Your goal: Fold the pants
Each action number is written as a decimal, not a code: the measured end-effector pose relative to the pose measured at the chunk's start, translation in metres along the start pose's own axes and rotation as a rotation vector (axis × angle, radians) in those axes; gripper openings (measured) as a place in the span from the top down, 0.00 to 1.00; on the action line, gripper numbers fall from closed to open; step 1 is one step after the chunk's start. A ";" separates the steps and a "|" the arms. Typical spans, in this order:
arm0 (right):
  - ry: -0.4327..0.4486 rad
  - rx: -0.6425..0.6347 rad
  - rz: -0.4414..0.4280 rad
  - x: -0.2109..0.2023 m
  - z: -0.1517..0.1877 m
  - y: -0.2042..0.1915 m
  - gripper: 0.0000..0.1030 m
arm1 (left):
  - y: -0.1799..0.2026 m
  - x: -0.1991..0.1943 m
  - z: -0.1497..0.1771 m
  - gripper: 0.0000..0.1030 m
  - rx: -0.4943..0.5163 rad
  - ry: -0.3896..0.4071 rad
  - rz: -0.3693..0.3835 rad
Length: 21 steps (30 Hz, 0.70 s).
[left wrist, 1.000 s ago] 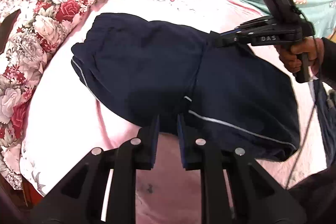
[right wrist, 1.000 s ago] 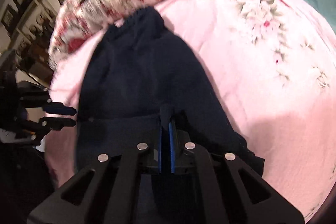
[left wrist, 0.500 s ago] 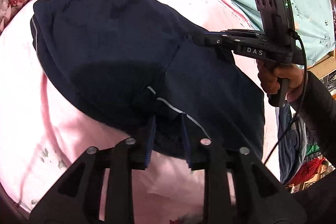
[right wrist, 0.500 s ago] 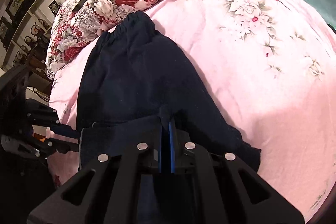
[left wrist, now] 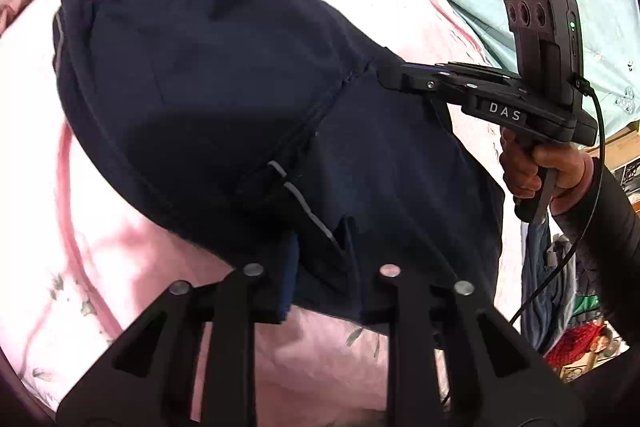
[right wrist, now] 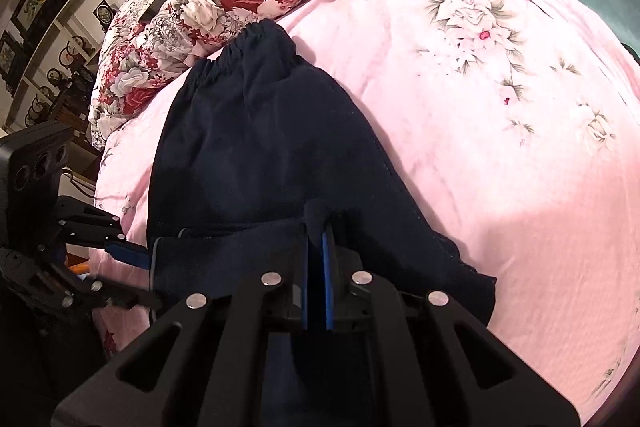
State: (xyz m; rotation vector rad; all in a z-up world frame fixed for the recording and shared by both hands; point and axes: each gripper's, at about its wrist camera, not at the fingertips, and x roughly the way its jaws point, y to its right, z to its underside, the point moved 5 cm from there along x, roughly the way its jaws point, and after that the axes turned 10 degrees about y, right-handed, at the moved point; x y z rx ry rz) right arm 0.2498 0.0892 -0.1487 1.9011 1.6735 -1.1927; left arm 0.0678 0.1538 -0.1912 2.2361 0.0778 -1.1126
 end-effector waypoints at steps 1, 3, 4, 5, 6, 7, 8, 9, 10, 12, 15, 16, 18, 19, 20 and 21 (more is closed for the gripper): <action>0.001 0.000 -0.006 -0.001 0.000 0.000 0.94 | 0.003 -0.005 0.000 0.84 0.014 0.016 -0.008; 0.012 -0.002 -0.014 -0.006 -0.002 -0.002 0.94 | 0.011 -0.016 -0.004 0.84 0.056 0.061 -0.020; 0.023 -0.001 -0.023 -0.010 -0.004 -0.004 0.94 | 0.015 -0.021 -0.007 0.84 0.075 0.080 -0.026; 0.042 -0.007 -0.030 -0.015 -0.009 -0.007 0.95 | 0.018 -0.024 -0.009 0.84 0.095 0.097 -0.037; 0.055 -0.015 -0.030 -0.019 -0.012 -0.010 0.95 | 0.018 -0.023 -0.009 0.84 0.103 0.097 -0.044; 0.066 -0.023 -0.028 -0.021 -0.015 -0.013 0.95 | 0.015 -0.019 -0.009 0.84 0.106 0.091 -0.054; 0.074 -0.030 -0.025 -0.021 -0.018 -0.014 0.95 | 0.011 -0.014 -0.007 0.84 0.105 0.082 -0.065; 0.067 -0.034 -0.011 -0.017 -0.019 -0.013 0.95 | 0.002 -0.006 -0.002 0.84 0.092 0.058 -0.086; 0.053 -0.029 0.001 -0.010 -0.017 -0.009 0.95 | -0.004 -0.002 0.000 0.83 0.074 0.045 -0.086; 0.004 0.008 0.023 0.012 -0.007 0.002 0.94 | -0.005 -0.005 -0.001 0.81 0.072 0.036 -0.075; -0.027 0.063 0.047 0.022 0.001 0.013 0.76 | -0.002 -0.025 -0.009 0.68 0.155 0.064 -0.146; -0.006 0.079 0.066 0.010 -0.003 0.016 0.68 | -0.003 -0.033 -0.012 0.67 0.190 0.081 -0.179; 0.086 0.092 0.092 -0.028 -0.008 0.017 0.66 | -0.002 -0.045 -0.019 0.67 0.252 0.101 -0.224; 0.113 0.102 0.109 -0.042 -0.007 0.018 0.66 | 0.001 -0.051 -0.024 0.67 0.282 0.114 -0.226; 0.152 0.131 0.136 -0.067 -0.003 0.022 0.66 | 0.014 -0.056 -0.030 0.67 0.327 0.130 -0.198; 0.185 0.163 0.155 -0.089 0.002 0.025 0.66 | 0.027 -0.055 -0.035 0.67 0.367 0.134 -0.155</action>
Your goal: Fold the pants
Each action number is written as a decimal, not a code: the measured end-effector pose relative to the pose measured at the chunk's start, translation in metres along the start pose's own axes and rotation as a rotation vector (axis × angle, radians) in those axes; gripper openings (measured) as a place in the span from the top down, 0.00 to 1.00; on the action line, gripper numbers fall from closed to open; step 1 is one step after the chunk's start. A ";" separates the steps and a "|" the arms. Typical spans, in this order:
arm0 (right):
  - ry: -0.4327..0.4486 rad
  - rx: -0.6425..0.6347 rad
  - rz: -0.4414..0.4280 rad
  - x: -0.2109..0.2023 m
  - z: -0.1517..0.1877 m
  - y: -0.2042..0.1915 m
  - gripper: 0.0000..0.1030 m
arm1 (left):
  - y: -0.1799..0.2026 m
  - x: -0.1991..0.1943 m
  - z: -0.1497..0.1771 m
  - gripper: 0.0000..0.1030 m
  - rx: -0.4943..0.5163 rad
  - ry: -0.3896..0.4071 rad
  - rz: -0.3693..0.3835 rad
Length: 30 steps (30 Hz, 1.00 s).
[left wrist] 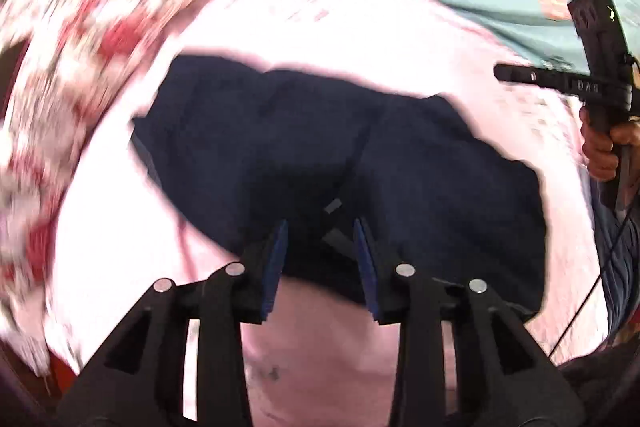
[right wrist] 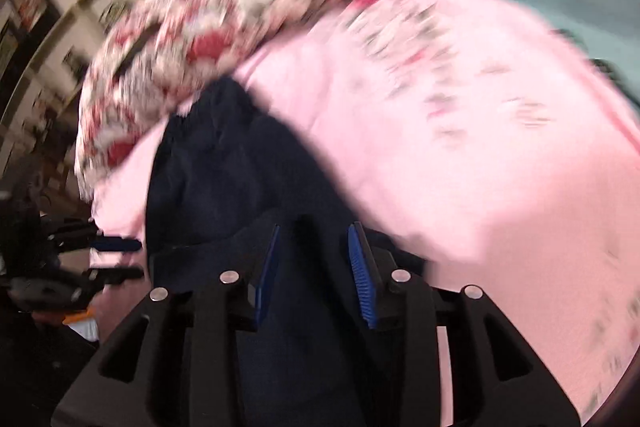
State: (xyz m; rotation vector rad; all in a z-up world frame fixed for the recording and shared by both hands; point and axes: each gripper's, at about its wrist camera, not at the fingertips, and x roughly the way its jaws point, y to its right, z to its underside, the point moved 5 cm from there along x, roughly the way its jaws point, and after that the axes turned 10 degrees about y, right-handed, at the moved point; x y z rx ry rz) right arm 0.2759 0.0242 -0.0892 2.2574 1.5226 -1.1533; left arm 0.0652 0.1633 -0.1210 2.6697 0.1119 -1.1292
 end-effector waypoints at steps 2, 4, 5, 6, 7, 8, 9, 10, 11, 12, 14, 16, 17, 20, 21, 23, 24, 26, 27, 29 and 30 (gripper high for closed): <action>0.062 0.078 0.040 -0.044 0.010 0.013 0.66 | 0.027 0.004 -0.011 0.62 0.054 0.011 0.100; 0.103 0.154 0.058 -0.075 0.024 0.022 0.65 | 0.062 0.019 -0.015 0.57 0.100 -0.002 0.210; 0.123 0.206 0.057 -0.090 0.037 0.025 0.65 | 0.075 0.030 -0.009 0.56 0.123 -0.029 0.262; 0.131 0.250 0.052 -0.099 0.048 0.027 0.65 | 0.084 0.044 -0.002 0.55 0.145 -0.061 0.271; 0.130 0.292 0.041 -0.105 0.062 0.026 0.65 | 0.085 0.061 0.008 0.55 0.158 -0.096 0.253; 0.127 0.322 0.029 -0.107 0.073 0.025 0.65 | 0.082 0.073 0.016 0.56 0.164 -0.120 0.227; 0.120 0.354 0.012 -0.107 0.085 0.025 0.65 | 0.074 0.088 0.026 0.58 0.157 -0.154 0.202; 0.102 0.391 -0.013 -0.102 0.099 0.024 0.65 | 0.069 0.094 0.032 0.61 0.153 -0.150 0.221; 0.068 0.432 -0.020 -0.092 0.116 0.026 0.65 | 0.069 0.094 0.034 0.62 0.173 -0.141 0.232; 0.025 0.439 0.020 -0.080 0.133 0.030 0.65 | 0.071 0.092 0.034 0.62 0.217 -0.155 0.223; -0.082 0.422 0.145 -0.053 0.173 0.047 0.75 | 0.073 0.089 0.028 0.64 0.239 -0.176 0.197; -0.022 0.506 0.123 -0.064 0.175 0.052 0.76 | 0.081 0.066 0.017 0.62 0.243 -0.145 0.194; 0.015 0.551 0.116 -0.076 0.170 0.052 0.74 | 0.089 0.056 0.014 0.59 0.244 -0.124 0.219; 0.178 0.559 0.092 -0.111 0.151 0.047 0.70 | 0.121 0.028 0.019 0.54 0.240 -0.110 0.336; 0.190 0.572 0.081 -0.112 0.149 0.048 0.69 | 0.133 0.027 0.022 0.54 0.237 -0.117 0.372; 0.169 0.601 0.024 -0.098 0.152 0.050 0.69 | 0.164 0.030 0.039 0.53 0.231 -0.185 0.465; 0.139 0.605 0.017 -0.089 0.157 0.050 0.69 | 0.176 0.037 0.058 0.51 0.252 -0.251 0.498; 0.010 0.558 0.066 -0.058 0.180 0.051 0.70 | 0.182 0.054 0.093 0.51 0.330 -0.314 0.423; 0.031 0.526 0.074 -0.057 0.180 0.046 0.72 | 0.182 0.050 0.100 0.51 0.349 -0.267 0.407; 0.021 0.533 0.080 -0.065 0.177 0.043 0.72 | 0.184 0.040 0.098 0.54 0.350 -0.270 0.388; 0.049 0.547 0.070 -0.076 0.171 0.038 0.71 | 0.185 0.028 0.092 0.54 0.325 -0.259 0.417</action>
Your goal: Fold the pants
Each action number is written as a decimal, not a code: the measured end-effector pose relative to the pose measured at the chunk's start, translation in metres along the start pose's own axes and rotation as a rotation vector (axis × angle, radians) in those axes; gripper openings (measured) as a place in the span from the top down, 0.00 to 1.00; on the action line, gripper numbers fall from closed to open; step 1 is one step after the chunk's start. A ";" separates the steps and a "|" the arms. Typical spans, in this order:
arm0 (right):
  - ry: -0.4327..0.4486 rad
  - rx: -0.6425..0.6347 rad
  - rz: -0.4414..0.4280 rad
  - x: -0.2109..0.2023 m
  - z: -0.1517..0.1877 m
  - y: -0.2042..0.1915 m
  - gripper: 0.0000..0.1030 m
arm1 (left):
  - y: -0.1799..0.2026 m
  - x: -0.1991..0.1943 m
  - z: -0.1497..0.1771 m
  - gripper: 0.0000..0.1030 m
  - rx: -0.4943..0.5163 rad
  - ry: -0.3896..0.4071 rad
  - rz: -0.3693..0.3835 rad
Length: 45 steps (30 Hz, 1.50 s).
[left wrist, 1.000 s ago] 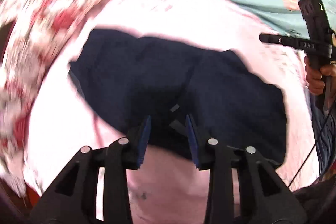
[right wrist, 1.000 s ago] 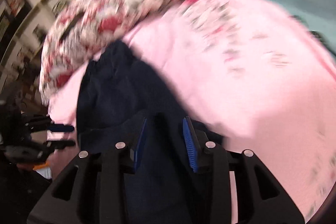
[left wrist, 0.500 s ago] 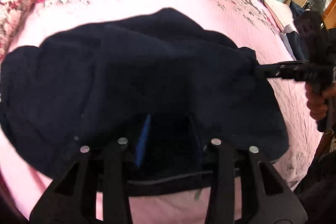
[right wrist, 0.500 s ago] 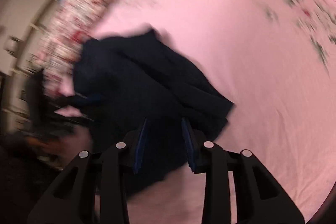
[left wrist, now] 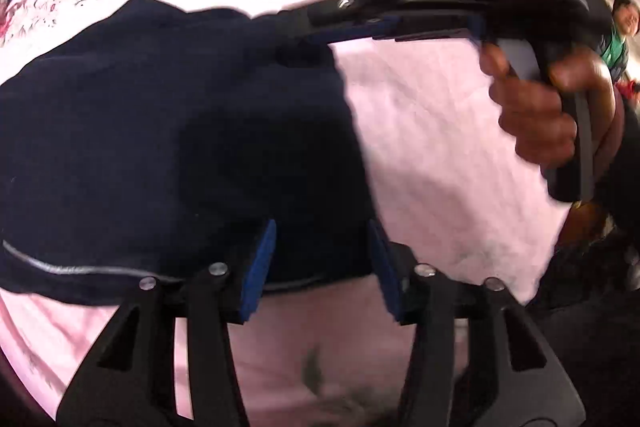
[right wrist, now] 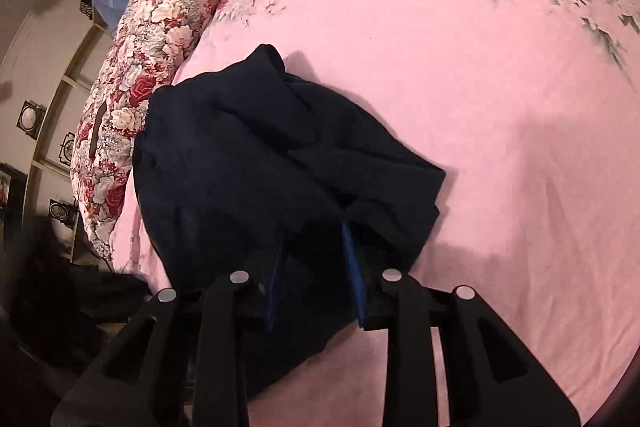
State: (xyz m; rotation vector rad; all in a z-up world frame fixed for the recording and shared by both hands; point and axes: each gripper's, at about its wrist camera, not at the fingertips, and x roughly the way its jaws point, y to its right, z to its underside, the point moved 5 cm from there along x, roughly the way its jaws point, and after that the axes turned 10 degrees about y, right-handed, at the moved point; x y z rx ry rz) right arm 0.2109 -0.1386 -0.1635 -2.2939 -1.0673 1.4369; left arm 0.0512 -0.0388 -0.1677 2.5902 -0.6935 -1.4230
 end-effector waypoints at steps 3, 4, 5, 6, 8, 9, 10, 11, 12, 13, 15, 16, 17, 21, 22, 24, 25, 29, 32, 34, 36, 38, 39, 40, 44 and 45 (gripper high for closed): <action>0.079 -0.007 -0.150 -0.029 0.003 -0.029 0.69 | 0.004 -0.032 0.000 0.45 0.010 0.062 0.005; 0.064 0.001 -0.177 -0.028 0.010 -0.032 0.67 | -0.002 -0.035 0.006 0.44 0.010 0.052 -0.026; 0.011 0.016 -0.202 -0.019 0.025 -0.033 0.66 | -0.009 -0.037 0.012 0.44 0.005 0.038 -0.055; -0.042 0.010 -0.176 -0.009 0.039 -0.029 0.66 | -0.024 -0.042 0.018 0.44 -0.021 0.026 -0.105; -0.084 -0.097 -0.055 0.011 0.067 -0.028 0.71 | -0.056 -0.063 0.022 0.44 -0.113 0.056 -0.164; -0.085 -0.122 -0.037 0.007 0.068 -0.031 0.70 | -0.066 -0.073 0.023 0.43 -0.146 0.073 -0.183; -0.097 -0.114 -0.002 0.001 0.066 -0.036 0.70 | -0.081 -0.084 0.025 0.40 -0.178 0.090 -0.215; -0.086 -0.112 0.010 -0.007 0.063 -0.042 0.65 | -0.097 -0.090 0.021 0.37 -0.201 0.105 -0.247; -0.052 -0.123 0.009 -0.017 0.060 -0.052 0.65 | -0.116 -0.099 0.021 0.36 -0.219 0.118 -0.278; -0.016 -0.153 0.005 -0.026 0.058 -0.061 0.63 | -0.128 -0.106 0.022 0.36 -0.229 0.121 -0.300; 0.046 -0.266 0.063 -0.039 0.060 -0.083 0.52 | -0.151 -0.107 0.021 0.36 -0.251 0.119 -0.349; 0.062 -0.310 0.096 -0.046 0.064 -0.091 0.51 | -0.166 -0.116 0.024 0.36 -0.258 0.116 -0.365; 0.068 -0.340 0.112 -0.051 0.069 -0.099 0.50 | -0.176 -0.119 0.024 0.35 -0.260 0.119 -0.379; 0.078 -0.305 0.163 -0.049 0.090 -0.103 0.50 | -0.200 -0.104 0.005 0.31 -0.263 0.121 -0.419; 0.062 -0.292 0.189 -0.044 0.096 -0.103 0.50 | -0.206 -0.101 0.002 0.31 -0.267 0.117 -0.416; 0.048 -0.281 0.223 -0.031 0.106 -0.097 0.50 | -0.221 -0.095 -0.005 0.30 -0.272 0.113 -0.401; 0.052 -0.283 0.258 -0.028 0.110 -0.097 0.50 | -0.225 -0.089 -0.008 0.30 -0.268 0.104 -0.392; 0.056 -0.312 0.436 -0.006 0.122 -0.093 0.50 | -0.232 -0.064 -0.017 0.29 -0.244 0.066 -0.336; 0.077 -0.288 0.488 0.005 0.123 -0.091 0.50 | -0.233 -0.056 -0.020 0.29 -0.206 0.063 -0.321; 0.106 -0.197 0.474 0.003 0.120 -0.088 0.49 | -0.233 -0.055 -0.022 0.29 -0.187 0.065 -0.313; 0.149 -0.096 0.430 -0.009 0.119 -0.085 0.49 | -0.235 -0.052 -0.022 0.28 -0.179 0.061 -0.302; 0.173 -0.058 0.428 -0.014 0.118 -0.084 0.49 | -0.237 -0.051 -0.022 0.26 -0.185 0.058 -0.292; 0.166 -0.066 0.454 -0.013 0.118 -0.084 0.49 | -0.239 -0.049 -0.022 0.26 -0.190 0.055 -0.284; 0.150 -0.095 0.491 -0.010 0.120 -0.084 0.49 | -0.239 -0.048 -0.023 0.25 -0.192 0.052 -0.279; 0.120 -0.164 0.569 0.010 0.122 -0.090 0.49 | -0.239 -0.046 -0.024 0.24 -0.157 0.045 -0.274; 0.123 -0.178 0.595 0.015 0.120 -0.091 0.49 | -0.239 -0.045 -0.024 0.24 -0.152 0.044 -0.272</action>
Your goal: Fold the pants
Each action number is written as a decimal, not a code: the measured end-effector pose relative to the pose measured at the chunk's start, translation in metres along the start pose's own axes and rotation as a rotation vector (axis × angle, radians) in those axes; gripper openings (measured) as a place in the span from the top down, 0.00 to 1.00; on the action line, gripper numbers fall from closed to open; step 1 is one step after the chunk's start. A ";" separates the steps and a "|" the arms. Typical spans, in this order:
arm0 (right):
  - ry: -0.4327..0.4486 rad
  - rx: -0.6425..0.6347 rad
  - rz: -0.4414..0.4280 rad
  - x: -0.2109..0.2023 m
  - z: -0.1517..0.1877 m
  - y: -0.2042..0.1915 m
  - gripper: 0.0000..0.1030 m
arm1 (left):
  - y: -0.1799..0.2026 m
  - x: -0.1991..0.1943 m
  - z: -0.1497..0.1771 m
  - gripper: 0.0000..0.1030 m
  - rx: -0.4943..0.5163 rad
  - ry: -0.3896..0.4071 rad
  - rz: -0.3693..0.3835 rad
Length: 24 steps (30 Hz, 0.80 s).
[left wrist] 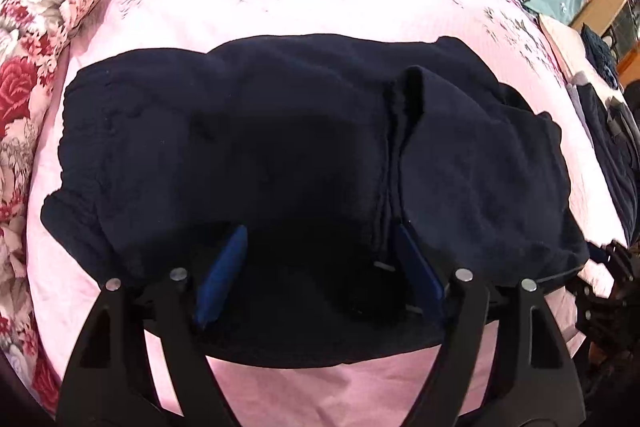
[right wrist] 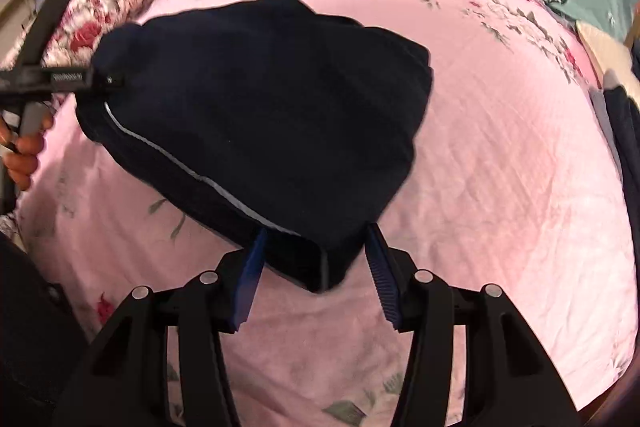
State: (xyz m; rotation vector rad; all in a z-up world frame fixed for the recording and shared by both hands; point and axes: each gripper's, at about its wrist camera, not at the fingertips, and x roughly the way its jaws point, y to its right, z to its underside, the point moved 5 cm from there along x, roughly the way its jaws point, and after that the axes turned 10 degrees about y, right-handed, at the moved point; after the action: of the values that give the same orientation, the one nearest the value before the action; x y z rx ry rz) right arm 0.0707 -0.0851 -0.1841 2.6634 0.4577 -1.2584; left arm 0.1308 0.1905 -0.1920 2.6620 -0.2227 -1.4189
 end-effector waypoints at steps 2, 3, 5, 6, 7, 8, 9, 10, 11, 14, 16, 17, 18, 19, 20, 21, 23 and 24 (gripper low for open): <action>0.020 -0.011 0.062 0.005 -0.005 -0.003 0.49 | 0.000 0.001 -0.001 0.23 0.011 -0.002 0.003; 0.029 -0.017 0.082 0.008 -0.007 -0.004 0.49 | 0.000 0.003 -0.001 0.22 0.015 -0.004 0.003; 0.054 -0.049 0.145 0.012 -0.011 -0.008 0.53 | 0.000 0.005 0.000 0.22 0.018 -0.009 0.000; 0.058 -0.048 0.154 0.013 -0.011 -0.007 0.57 | 0.001 0.006 0.000 0.21 0.021 -0.010 0.000; 0.061 -0.041 0.174 0.013 -0.012 -0.006 0.73 | 0.002 0.006 0.000 0.20 0.027 -0.013 0.002; 0.066 -0.020 0.216 0.009 -0.013 0.003 0.91 | 0.006 0.005 0.000 0.20 0.037 -0.017 0.001; 0.082 0.022 0.220 0.003 -0.014 0.011 0.91 | 0.010 0.004 0.001 0.20 0.049 -0.018 0.007; 0.105 0.062 0.224 -0.006 -0.013 0.018 0.91 | 0.012 0.004 0.003 0.20 0.058 -0.019 0.015; 0.130 0.088 0.234 -0.016 -0.012 0.023 0.91 | 0.016 0.004 0.005 0.20 0.070 -0.021 0.020; 0.139 0.199 0.225 -0.025 0.003 0.031 0.91 | 0.026 0.007 0.013 0.17 0.124 -0.019 0.004; 0.101 0.429 0.151 -0.013 0.026 0.050 0.91 | 0.028 0.011 0.017 0.15 0.151 -0.026 0.003; 0.130 0.680 0.047 -0.008 0.044 0.069 0.89 | 0.029 0.010 0.016 0.14 0.159 -0.016 0.001; 0.144 0.804 -0.017 -0.008 0.049 0.079 0.88 | 0.028 0.009 0.015 0.14 0.156 -0.014 0.002; 0.141 0.869 -0.055 -0.008 0.050 0.084 0.85 | 0.027 0.009 0.014 0.14 0.147 -0.016 0.008; 0.126 0.874 -0.062 -0.011 0.048 0.085 0.82 | 0.025 0.008 0.013 0.14 0.135 -0.019 0.013; 0.113 0.813 -0.027 -0.017 0.043 0.082 0.78 | 0.022 0.007 0.011 0.14 0.122 -0.016 0.015; 0.087 0.598 0.080 -0.032 0.030 0.068 0.62 | 0.015 0.004 0.009 0.14 0.099 -0.011 0.016; 0.065 0.506 0.116 -0.040 0.027 0.061 0.60 | 0.011 0.000 0.007 0.14 0.085 -0.002 0.012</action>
State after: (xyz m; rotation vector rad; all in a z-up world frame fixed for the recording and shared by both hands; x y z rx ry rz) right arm 0.0485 -0.1577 -0.1694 3.0887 -0.0203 -1.4076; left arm 0.1239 0.1797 -0.1940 2.7219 -0.3051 -1.4405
